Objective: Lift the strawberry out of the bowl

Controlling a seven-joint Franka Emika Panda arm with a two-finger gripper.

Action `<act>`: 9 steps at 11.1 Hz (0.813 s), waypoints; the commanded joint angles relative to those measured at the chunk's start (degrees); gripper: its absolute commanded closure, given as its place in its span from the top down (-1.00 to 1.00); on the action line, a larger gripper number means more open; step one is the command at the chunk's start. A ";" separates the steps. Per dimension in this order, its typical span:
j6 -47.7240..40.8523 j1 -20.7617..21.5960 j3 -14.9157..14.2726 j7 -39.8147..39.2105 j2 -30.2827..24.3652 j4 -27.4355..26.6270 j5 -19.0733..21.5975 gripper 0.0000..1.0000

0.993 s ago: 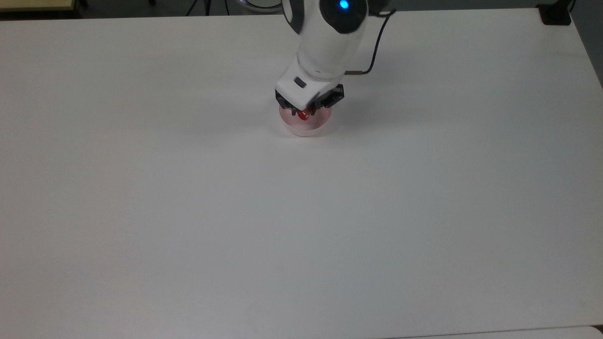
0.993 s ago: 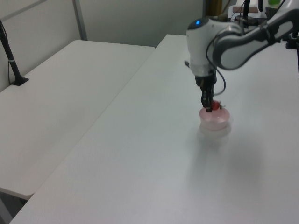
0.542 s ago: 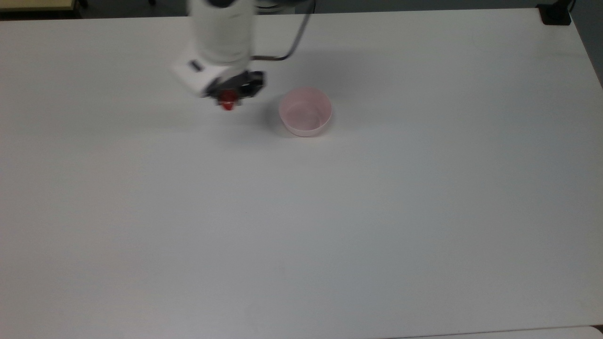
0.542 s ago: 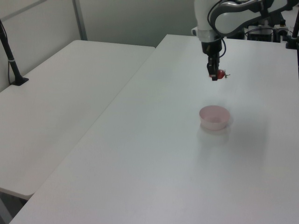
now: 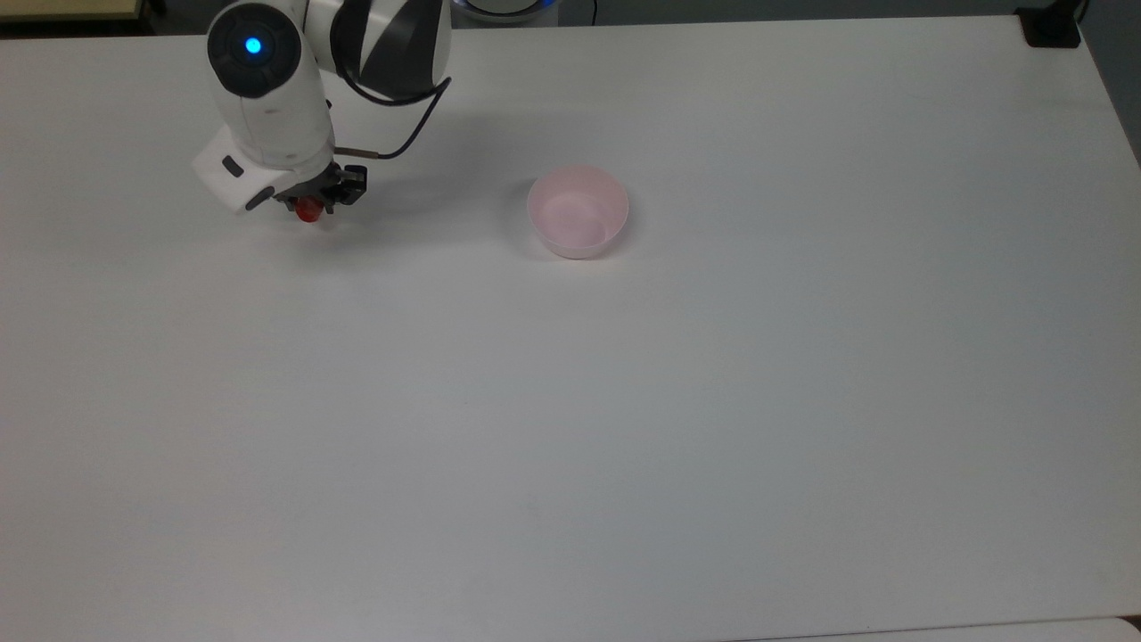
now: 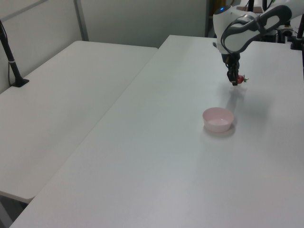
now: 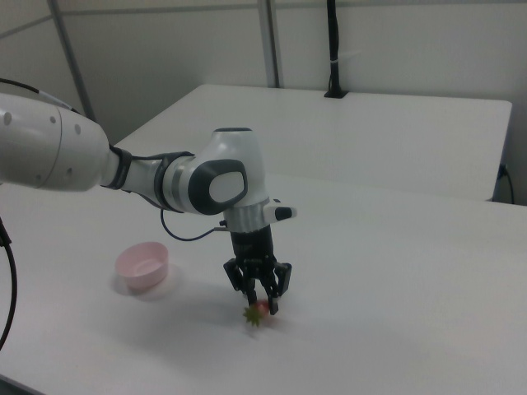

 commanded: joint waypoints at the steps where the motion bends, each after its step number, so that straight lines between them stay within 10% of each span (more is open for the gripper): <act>1: 0.97 -0.22 -0.03 -1.29 -0.83 -2.02 -2.18 0.27; 2: 0.88 -0.13 -0.11 -0.51 -1.27 -1.68 -2.18 0.99; 5: -6.89 0.92 1.11 8.49 -6.35 5.58 -0.69 1.00; 9: -19.07 0.84 13.04 16.81 -12.68 15.99 2.90 1.00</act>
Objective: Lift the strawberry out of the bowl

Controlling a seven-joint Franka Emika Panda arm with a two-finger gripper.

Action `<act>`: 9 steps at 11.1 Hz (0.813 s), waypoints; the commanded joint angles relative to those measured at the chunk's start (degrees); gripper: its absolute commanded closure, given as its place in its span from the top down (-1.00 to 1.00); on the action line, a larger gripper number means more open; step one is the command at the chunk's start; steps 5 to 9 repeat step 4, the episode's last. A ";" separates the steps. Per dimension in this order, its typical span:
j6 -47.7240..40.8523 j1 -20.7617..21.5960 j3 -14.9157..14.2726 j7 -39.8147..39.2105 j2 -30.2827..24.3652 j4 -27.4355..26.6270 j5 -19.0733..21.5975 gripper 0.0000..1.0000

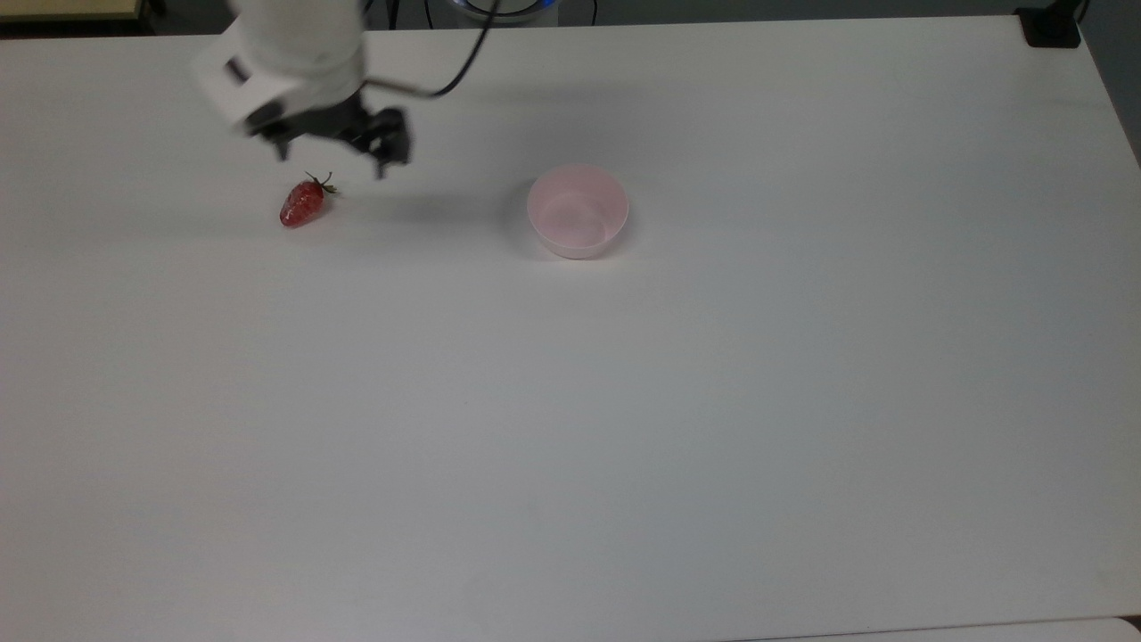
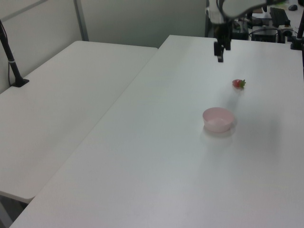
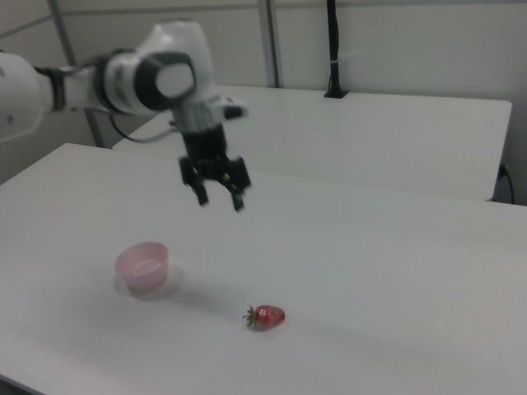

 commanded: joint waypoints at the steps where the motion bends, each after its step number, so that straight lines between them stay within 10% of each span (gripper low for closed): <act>1: -3.76 -0.35 5.78 2.73 -5.59 1.71 3.21 1.00; 9: -4.74 -1.05 6.31 2.38 -8.93 1.62 4.18 1.00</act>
